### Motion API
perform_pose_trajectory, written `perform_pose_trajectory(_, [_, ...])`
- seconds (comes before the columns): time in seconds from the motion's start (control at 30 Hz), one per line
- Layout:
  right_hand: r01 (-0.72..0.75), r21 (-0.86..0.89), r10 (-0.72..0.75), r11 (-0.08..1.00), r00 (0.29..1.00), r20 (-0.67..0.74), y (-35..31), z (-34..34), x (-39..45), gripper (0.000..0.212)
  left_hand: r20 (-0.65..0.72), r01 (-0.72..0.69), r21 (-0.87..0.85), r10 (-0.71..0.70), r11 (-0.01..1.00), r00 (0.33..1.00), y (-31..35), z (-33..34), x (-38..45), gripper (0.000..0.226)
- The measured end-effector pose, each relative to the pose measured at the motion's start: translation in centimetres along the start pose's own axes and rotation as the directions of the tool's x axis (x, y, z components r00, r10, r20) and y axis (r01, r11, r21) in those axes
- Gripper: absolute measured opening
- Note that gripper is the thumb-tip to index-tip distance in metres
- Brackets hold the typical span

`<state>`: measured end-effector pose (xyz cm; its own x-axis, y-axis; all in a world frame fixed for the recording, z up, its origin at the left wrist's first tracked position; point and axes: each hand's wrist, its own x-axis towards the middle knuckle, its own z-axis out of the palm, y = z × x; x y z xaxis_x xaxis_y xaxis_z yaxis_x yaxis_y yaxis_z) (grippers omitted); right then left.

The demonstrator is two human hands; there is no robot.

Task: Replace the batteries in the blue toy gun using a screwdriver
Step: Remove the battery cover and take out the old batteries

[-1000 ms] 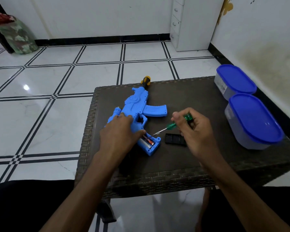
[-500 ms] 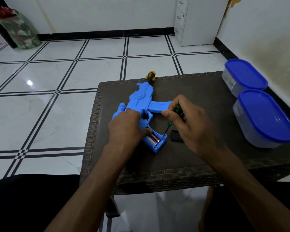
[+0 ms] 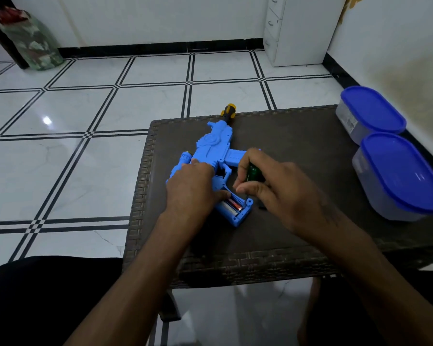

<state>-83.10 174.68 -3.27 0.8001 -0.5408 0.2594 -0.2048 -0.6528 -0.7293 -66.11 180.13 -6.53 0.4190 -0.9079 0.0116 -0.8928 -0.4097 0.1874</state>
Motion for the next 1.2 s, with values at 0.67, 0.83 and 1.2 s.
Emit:
perform_pose_trajectory(0.67, [-0.049, 0.64, 0.452, 0.767, 0.749, -0.484, 3.5, 2.7, -6.4, 0.012, 0.068, 0.003, -0.024, -0.002, 1.0, 0.998, 0.1, -0.7, -0.3, 0.043])
perform_pose_trajectory(0.83, [-0.022, 0.69, 0.506, 0.723, 0.697, -0.508, 3.0, 2.9, -6.6, 0.007, 0.085, -0.008, -0.015, 0.009, 1.0, 0.996, 0.0, -0.6, -0.5, 0.046])
perform_pose_trajectory(1.2, [-0.177, -0.428, 0.301, 0.886, 0.923, 0.241, 1.6, -1.1, -0.1, 0.02, 0.315, -0.11, -0.02, 0.111, 0.994, 0.943, -1.5, -1.8, -0.2, 0.084])
